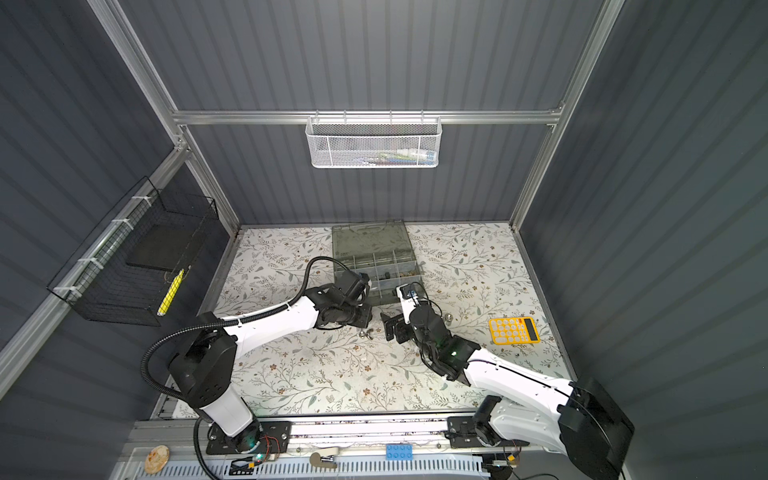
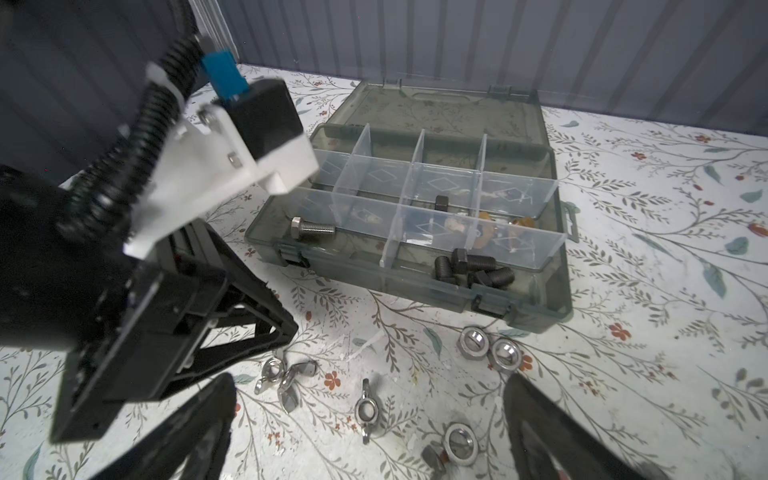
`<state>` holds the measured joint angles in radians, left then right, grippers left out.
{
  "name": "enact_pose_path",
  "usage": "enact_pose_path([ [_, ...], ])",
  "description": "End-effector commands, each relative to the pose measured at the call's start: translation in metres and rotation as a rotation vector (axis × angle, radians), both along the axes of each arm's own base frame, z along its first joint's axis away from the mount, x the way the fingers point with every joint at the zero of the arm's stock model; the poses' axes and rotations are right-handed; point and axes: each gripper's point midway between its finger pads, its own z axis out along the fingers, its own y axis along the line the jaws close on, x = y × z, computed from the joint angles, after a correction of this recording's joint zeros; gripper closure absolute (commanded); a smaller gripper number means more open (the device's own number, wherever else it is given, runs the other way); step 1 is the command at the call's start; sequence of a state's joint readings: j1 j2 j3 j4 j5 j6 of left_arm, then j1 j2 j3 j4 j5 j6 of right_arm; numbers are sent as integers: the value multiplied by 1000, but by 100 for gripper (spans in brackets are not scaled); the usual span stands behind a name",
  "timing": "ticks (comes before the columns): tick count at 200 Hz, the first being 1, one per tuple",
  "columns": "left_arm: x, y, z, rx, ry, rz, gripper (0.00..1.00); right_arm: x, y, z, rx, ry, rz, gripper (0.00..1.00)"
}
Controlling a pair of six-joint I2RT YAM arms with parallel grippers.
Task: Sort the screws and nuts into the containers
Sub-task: 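Lift the black hex nut with the left gripper over the box, then open the left gripper to drop the black hex nut into the compartment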
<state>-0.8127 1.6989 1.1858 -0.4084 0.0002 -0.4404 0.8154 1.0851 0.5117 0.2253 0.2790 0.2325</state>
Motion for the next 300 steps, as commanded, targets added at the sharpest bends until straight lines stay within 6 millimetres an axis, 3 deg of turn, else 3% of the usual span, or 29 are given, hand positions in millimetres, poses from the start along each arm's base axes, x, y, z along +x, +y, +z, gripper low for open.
enact_pose_path([
  [1,7,-12,9,-16,-2,-16,78,4,-11,6,39,-19,-53,1],
  [55,38,-33,25,-69,-23,-26,79,11,-38,12,119,-66,-147,1],
  [60,48,-41,40,-100,-50,-26,80,11,-40,12,130,-65,-152,1],
  [117,100,-59,57,-154,-102,-7,80,20,-58,10,242,-52,-199,1],
  [188,165,-57,40,-188,-110,68,80,25,-50,2,258,-17,-168,1],
  [237,180,-67,8,-168,-82,77,77,26,-47,1,268,-3,-158,1],
  [300,177,-66,-17,-145,-46,83,66,27,-50,2,272,-4,-168,1],
])
